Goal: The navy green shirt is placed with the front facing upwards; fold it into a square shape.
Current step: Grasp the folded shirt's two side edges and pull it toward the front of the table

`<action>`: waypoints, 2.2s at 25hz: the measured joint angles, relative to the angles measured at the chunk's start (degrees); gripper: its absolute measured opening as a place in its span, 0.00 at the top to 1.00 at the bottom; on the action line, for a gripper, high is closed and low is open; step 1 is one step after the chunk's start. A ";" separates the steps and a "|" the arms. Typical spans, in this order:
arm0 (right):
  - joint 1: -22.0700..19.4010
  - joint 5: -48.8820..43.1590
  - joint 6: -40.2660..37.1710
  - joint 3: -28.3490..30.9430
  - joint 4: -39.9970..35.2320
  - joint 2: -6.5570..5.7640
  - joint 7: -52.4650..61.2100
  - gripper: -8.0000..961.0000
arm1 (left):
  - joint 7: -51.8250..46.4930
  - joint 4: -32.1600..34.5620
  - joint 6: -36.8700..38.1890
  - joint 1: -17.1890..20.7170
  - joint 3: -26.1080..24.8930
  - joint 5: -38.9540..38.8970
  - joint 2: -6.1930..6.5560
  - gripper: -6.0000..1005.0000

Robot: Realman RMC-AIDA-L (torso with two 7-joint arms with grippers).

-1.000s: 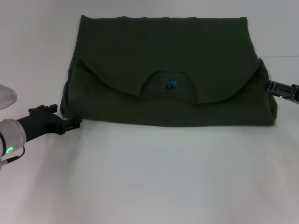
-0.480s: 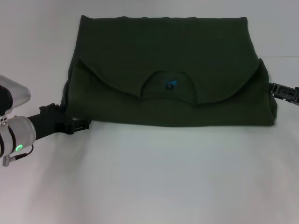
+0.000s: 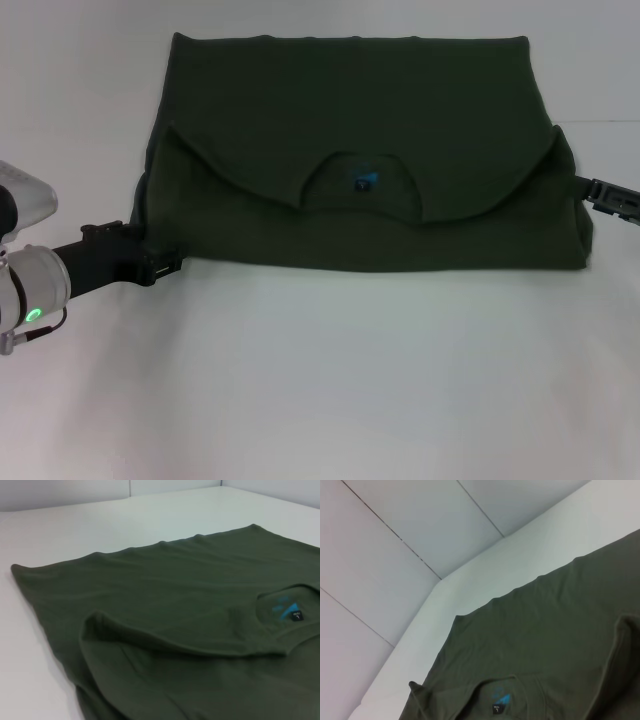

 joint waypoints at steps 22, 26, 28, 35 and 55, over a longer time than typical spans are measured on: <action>-1.59 0.39 -1.65 -0.43 -0.08 -0.57 -0.47 0.05 | -2.82 0.45 -1.05 0.02 0.13 1.23 0.07 0.93; -1.36 -2.27 -1.38 -1.88 -0.15 -2.09 1.90 0.05 | -5.07 3.76 2.34 2.27 0.23 1.38 0.06 0.95; -0.93 -4.50 -0.62 -2.50 -0.23 -3.06 4.19 0.05 | -5.59 4.98 4.05 3.10 0.05 1.39 0.06 0.96; 0.31 -8.21 2.56 -6.14 -0.40 -3.91 9.20 0.05 | -6.22 6.49 5.94 4.71 0.01 1.39 -0.10 0.96; 3.23 -8.45 15.92 -13.69 0.52 0.34 9.89 0.05 | -6.29 6.25 6.06 4.15 0.36 1.39 0.07 0.96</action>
